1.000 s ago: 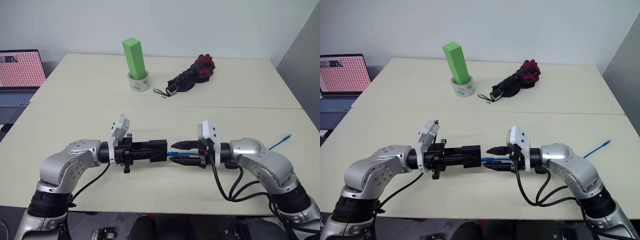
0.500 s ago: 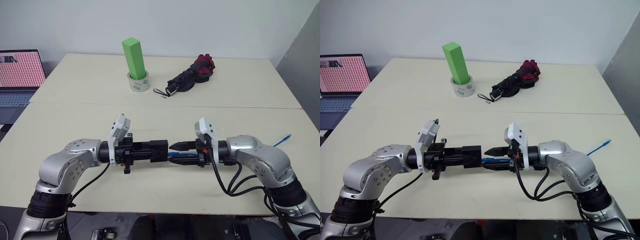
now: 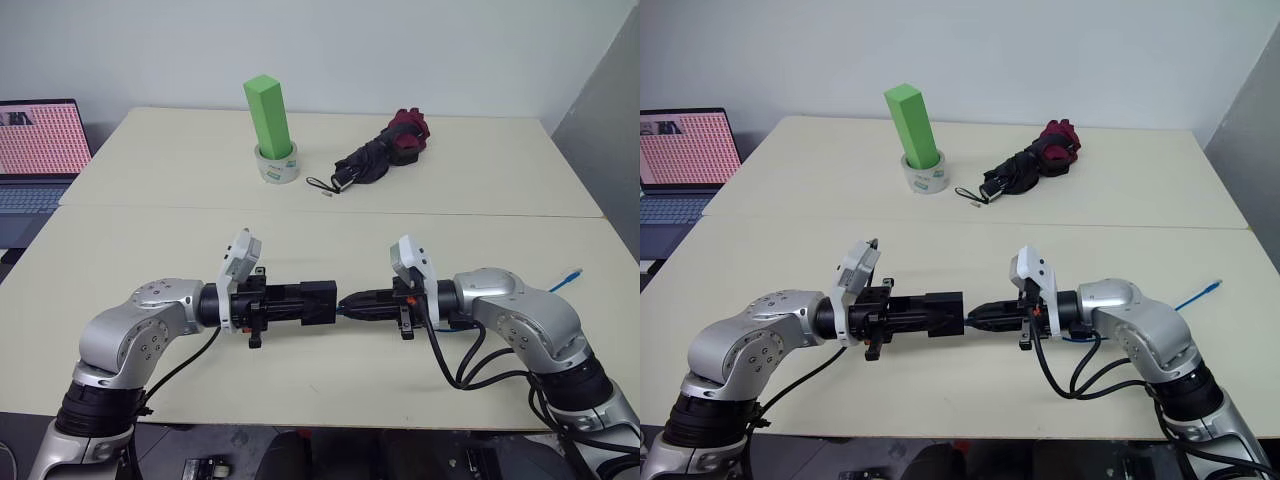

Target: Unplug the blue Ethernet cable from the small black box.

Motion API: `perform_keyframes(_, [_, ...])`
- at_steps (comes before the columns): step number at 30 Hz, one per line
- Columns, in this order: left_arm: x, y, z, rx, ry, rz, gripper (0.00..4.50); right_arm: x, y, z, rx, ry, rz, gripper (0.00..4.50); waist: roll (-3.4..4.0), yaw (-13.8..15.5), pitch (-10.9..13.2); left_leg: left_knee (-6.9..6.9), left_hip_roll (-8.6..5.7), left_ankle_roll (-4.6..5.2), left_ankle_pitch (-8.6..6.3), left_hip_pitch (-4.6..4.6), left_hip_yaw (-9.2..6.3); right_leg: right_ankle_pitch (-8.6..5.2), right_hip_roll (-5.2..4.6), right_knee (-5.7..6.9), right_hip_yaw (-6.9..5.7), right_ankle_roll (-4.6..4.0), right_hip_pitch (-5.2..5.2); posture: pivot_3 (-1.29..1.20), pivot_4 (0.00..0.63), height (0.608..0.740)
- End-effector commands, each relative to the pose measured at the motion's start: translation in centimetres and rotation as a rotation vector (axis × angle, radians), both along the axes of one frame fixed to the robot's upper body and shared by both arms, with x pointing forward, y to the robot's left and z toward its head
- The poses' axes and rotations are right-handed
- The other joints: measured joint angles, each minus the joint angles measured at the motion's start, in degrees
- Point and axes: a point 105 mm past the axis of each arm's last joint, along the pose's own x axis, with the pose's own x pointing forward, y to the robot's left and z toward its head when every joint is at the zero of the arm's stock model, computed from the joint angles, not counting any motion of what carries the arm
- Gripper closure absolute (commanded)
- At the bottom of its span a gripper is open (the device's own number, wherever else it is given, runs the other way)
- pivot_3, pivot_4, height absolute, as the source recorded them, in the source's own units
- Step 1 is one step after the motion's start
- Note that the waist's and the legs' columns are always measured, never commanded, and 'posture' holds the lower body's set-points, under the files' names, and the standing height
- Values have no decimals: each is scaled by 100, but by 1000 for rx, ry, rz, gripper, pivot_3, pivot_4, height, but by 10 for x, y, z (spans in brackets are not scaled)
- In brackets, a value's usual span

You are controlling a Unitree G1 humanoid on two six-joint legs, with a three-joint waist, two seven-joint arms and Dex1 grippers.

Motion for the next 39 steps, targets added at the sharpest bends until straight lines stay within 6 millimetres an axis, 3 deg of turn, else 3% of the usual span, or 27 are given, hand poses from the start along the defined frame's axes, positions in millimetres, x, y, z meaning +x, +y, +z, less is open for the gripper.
perform_keyframes(1, [-7, -6, 7, -7, -51, -48, 3727, -1, 2, 8, 8, -31, 31, 4464, 0, 0, 0, 0, 0, 0, 0, 0, 0, 0, 0, 0, 0, 0, 0, 0, 150, 740])
perform_keyframes(2, [-7, -6, 6, -4, -50, -51, 3727, 0, 1, 9, 9, -33, 28, 4464, 0, 0, 0, 0, 0, 0, 0, 0, 0, 0, 0, 0, 0, 0, 0, 0, 150, 740])
perform_keyframes(3, [-8, -6, 6, -2, -50, -53, 3727, 1, 0, 11, 11, -32, 26, 3760, 0, 1, 0, 0, 0, 0, 0, 0, 0, 0, 0, 0, 0, 0, 0, 0, 150, 740])
perform_keyframes(9, [-6, -5, 6, 2, -52, -64, 3727, 0, -9, 17, 45, 45, 8, 2415, 0, 2, 0, 0, 0, 0, 0, 0, 0, 0, 0, -1, 0, 0, 0, 0, 150, 740])
perform_keyframes(20, [-5, -6, 7, -1, -58, -69, 3727, -13, -7, 7, 65, 136, 9, 2403, 0, 2, 0, -1, 0, 1, -1, -1, 0, 0, 0, -1, 0, 0, 0, 0, 150, 740])
perform_keyframes(31, [-5, -7, 6, -4, -58, -66, 3727, -12, -1, 5, 69, 139, 6, 2403, 1, 1, 1, -2, 0, 1, -1, -1, 0, 0, 0, -2, 0, 0, 0, 0, 150, 740])
perform_keyframes(34, [-5, -7, 7, -7, -59, -63, 3727, -12, -2, 3, 57, 132, 8, 2929, 1, 1, 1, -2, 0, 1, -1, -1, 0, 0, 0, -2, 0, 0, 0, 0, 150, 740])
perform_keyframes(39, [-5, -8, 7, -12, -59, -65, 3727, -12, -2, 2, 39, 115, 14, 4176, 0, 1, 1, -2, 0, 1, -1, -1, 0, 0, 0, -2, 0, 0, 0, 0, 150, 740])
